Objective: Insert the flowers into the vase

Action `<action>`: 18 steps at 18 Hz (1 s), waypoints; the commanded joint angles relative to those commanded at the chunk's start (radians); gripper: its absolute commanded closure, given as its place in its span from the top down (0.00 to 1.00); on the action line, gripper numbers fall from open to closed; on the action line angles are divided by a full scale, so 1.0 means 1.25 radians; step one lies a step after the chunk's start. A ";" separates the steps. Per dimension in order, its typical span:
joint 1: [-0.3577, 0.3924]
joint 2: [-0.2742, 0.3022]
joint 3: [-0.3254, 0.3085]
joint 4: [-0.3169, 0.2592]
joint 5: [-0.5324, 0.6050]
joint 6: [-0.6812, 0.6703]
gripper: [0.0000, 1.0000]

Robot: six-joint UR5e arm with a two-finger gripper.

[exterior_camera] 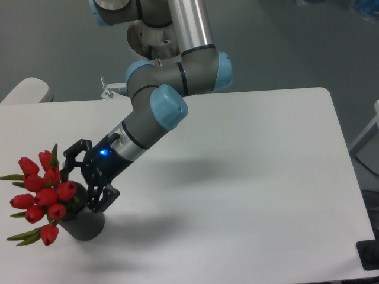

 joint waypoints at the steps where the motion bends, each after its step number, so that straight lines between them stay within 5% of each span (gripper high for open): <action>1: 0.005 0.002 0.000 0.000 0.001 0.005 1.00; 10: 0.087 0.054 0.012 -0.004 0.080 0.139 1.00; 18: 0.120 0.075 0.109 -0.020 0.389 0.194 1.00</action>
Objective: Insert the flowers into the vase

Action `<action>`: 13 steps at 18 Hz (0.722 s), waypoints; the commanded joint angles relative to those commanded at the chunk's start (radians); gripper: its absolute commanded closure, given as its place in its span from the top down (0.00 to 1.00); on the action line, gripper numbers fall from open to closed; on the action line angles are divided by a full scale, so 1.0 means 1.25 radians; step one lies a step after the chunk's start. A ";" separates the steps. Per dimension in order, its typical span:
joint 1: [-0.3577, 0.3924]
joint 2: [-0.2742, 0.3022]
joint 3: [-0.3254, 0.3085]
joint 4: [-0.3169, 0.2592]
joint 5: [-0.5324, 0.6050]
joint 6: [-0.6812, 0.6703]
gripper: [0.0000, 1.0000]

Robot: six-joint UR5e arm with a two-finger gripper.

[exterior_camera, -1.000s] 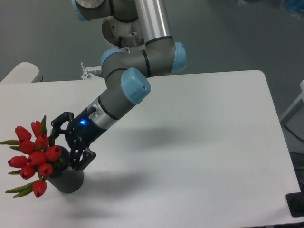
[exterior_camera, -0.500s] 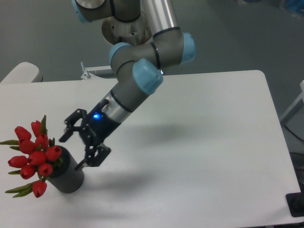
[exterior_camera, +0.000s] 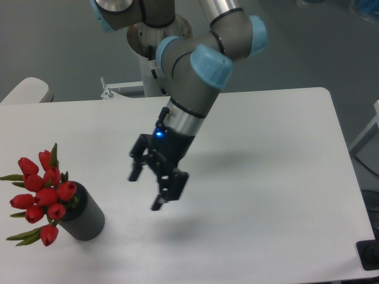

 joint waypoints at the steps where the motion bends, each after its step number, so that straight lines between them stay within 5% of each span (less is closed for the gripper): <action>1: 0.009 0.000 0.022 -0.016 0.041 0.001 1.00; 7: 0.018 -0.056 0.215 -0.217 0.171 0.033 1.00; 13: 0.038 -0.061 0.255 -0.312 0.225 0.133 1.00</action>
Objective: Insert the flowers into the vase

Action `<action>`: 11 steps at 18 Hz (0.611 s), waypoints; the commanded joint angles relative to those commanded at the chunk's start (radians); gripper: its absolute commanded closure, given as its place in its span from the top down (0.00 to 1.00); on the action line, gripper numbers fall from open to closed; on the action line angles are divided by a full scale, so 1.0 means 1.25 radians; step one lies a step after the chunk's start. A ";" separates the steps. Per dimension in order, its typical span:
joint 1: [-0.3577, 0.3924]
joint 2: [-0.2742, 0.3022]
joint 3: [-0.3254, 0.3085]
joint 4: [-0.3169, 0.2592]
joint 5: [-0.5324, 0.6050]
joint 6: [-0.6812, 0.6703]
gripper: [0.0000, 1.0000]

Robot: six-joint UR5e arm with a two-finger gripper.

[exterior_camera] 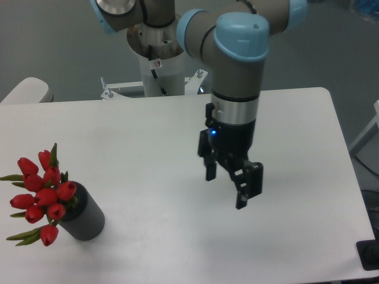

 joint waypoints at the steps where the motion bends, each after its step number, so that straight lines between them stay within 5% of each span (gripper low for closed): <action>1: 0.000 0.002 -0.001 -0.005 0.000 0.000 1.00; 11: -0.001 0.006 -0.006 -0.023 -0.004 0.000 1.00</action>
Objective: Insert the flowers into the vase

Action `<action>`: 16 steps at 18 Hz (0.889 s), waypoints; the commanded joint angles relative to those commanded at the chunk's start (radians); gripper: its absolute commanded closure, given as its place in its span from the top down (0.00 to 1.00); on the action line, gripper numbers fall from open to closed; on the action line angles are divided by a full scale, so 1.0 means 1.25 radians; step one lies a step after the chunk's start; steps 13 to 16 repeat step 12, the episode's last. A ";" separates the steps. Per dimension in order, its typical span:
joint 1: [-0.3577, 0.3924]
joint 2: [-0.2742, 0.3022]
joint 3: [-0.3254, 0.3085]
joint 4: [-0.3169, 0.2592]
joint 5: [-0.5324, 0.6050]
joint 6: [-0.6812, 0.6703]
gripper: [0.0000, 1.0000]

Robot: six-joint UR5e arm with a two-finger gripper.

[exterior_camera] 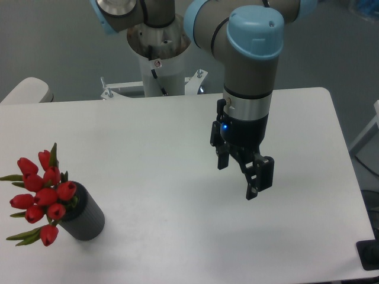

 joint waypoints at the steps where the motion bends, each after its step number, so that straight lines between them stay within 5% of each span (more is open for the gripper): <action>1: 0.000 0.000 -0.001 0.000 0.000 0.000 1.00; 16: 0.000 0.000 -0.007 0.007 -0.002 -0.001 1.00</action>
